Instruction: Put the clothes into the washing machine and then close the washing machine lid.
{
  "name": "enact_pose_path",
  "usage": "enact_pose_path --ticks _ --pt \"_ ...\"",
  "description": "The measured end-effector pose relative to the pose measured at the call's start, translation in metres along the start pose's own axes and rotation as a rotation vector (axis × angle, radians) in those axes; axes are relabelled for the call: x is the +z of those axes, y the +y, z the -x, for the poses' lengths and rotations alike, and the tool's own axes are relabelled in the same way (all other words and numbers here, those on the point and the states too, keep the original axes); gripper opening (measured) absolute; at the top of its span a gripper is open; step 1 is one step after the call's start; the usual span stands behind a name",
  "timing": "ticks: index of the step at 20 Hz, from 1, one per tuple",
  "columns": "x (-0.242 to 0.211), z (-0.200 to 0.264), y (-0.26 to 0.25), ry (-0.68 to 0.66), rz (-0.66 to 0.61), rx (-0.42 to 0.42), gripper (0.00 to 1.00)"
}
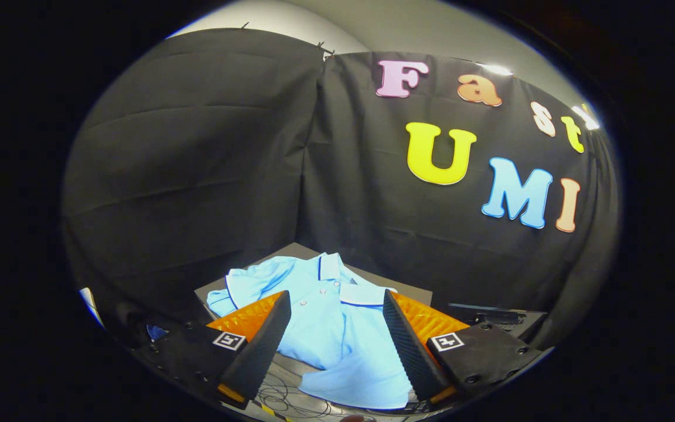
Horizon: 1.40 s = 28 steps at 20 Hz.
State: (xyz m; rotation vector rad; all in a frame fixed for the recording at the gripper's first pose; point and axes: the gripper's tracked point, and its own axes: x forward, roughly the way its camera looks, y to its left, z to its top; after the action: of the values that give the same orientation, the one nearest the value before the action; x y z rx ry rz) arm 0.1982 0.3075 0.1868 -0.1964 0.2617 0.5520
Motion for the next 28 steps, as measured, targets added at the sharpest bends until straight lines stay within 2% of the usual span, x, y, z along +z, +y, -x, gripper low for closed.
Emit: enact_pose_path --ticks 8,12,23,28 --pt "-0.008 -0.051 0.024 0.108 -0.039 0.064 0.99" --pt "-0.023 -0.075 0.028 0.172 -0.033 0.059 0.99" --pt "-0.069 -0.104 0.033 0.258 -0.012 0.041 0.99" --pt "-0.09 -0.109 0.035 0.305 -0.028 0.065 0.99"
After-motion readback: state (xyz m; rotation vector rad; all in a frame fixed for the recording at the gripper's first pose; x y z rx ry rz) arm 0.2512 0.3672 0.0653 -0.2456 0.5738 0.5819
